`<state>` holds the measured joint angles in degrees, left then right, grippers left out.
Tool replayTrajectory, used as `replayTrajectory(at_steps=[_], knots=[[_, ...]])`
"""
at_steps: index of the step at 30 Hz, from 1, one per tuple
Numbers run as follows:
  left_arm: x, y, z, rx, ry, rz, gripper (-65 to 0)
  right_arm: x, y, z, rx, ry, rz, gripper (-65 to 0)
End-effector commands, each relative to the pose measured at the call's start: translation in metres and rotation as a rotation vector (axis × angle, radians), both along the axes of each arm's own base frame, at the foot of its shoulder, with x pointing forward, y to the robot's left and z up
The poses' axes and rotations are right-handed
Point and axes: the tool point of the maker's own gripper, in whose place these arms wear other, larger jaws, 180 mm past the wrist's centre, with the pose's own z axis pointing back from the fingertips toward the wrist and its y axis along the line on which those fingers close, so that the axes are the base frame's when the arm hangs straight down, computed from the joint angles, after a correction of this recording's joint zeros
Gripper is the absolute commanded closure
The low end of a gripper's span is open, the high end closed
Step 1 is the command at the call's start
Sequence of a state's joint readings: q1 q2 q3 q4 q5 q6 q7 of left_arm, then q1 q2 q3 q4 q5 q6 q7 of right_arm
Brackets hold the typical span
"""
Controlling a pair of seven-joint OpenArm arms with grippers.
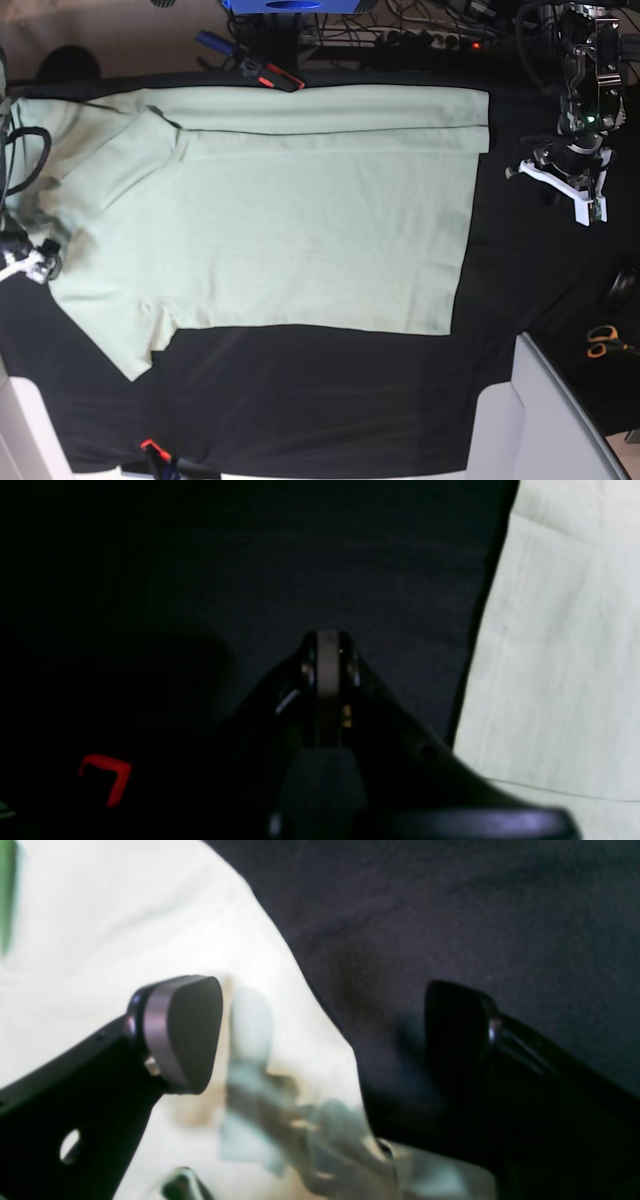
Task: Fold the T-shirt properly
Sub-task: 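Lower the left gripper onto the shirt hem corner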
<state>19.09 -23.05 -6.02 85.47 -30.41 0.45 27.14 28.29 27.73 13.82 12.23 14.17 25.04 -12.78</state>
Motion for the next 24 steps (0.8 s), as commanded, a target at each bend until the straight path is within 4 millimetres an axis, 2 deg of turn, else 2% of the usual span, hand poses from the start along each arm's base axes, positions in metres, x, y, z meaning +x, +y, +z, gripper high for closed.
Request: replayTrajectory(at_steps=[1, 9, 13, 18, 24], knots=[[0.008, 0.006, 0.012, 0.025, -0.041, -0.002, 0.0, 0.011, -0.001, 0.009, -0.008, -0.019, 0.02, -61.4], [0.007, 0.003, 0.01, 0.013, -0.041, 0.002, 0.0, 0.023, 0.021, 0.01, 0.013, -0.033, 0.067, -61.4], [0.007, 0.002, 0.01, 0.012, -0.041, 0.003, 0.0, 0.034, 0.033, 0.019, 0.055, -0.071, 0.117, -61.4], [0.007, 0.002, 0.01, 0.012, -0.041, 0.003, 0.0, 0.039, 0.034, 0.023, 0.06, -0.085, 0.117, -61.1], [0.006, 0.002, 0.009, 0.01, -0.041, 0.003, 0.0, 0.042, 0.034, 0.025, 0.062, -0.09, 0.119, -45.8]])
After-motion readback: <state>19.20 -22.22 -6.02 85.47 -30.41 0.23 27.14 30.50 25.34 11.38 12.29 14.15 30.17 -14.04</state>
